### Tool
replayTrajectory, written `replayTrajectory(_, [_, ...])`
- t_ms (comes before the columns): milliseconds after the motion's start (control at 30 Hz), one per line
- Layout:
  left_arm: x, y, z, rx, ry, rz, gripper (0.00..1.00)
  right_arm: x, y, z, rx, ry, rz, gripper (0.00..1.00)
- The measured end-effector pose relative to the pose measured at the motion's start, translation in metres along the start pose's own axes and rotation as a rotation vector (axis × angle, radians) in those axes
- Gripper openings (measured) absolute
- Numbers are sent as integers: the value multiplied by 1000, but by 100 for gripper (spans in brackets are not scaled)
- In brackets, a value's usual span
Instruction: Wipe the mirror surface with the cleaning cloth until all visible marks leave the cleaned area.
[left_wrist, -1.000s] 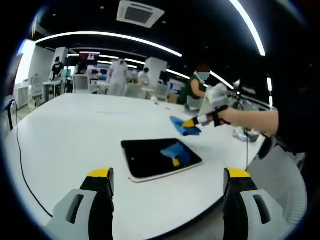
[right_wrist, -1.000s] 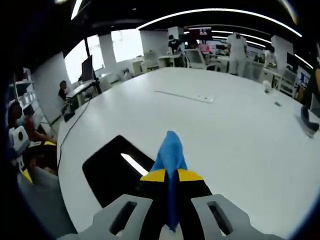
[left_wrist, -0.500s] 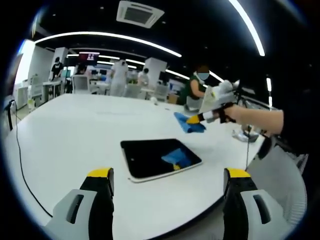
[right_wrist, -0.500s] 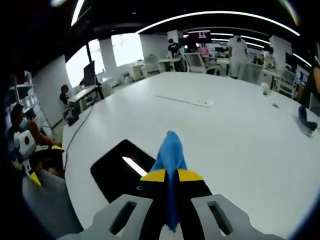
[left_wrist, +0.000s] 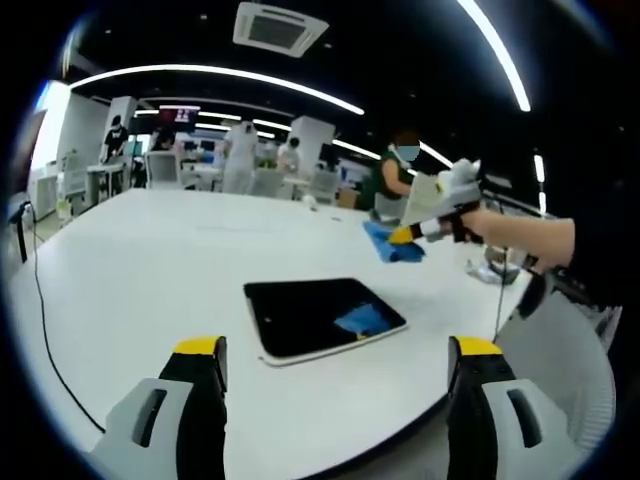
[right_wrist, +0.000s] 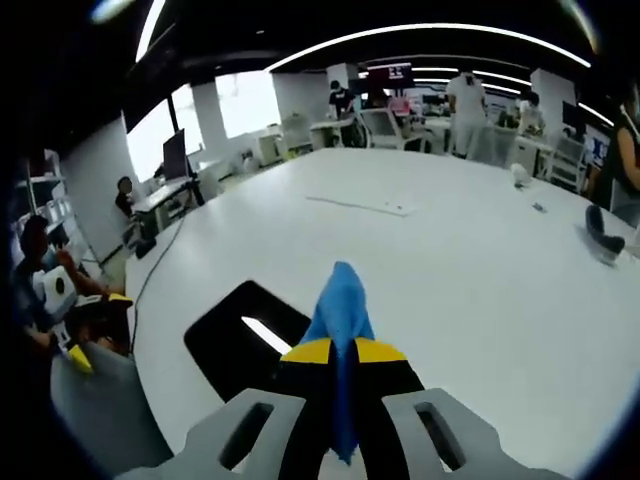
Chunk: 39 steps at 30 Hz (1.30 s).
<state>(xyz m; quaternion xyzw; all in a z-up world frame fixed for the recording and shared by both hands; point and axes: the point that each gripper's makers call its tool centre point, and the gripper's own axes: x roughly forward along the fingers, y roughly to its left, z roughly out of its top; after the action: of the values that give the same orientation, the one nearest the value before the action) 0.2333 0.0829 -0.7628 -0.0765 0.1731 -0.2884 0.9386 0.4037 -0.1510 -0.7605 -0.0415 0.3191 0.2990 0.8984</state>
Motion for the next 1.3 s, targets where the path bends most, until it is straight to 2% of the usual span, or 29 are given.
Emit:
replayTrajectory(500, [0,-2,-1,-1,3,-9,92,-16,-10,-12,10,13,-28,2])
replayTrajectory(833, [0,-2,0,-1,2,-12,92,-24,-25,-38,57,43,-51,2])
replayTrajectory(1133, [0,-2,-1,0,5,-9,93,-23,-26,-46,62,55,-47,2])
replayTrajectory(1300, [0,-1,-1,2,6,-5,93,-19,-27,-56,73,74,-42,2])
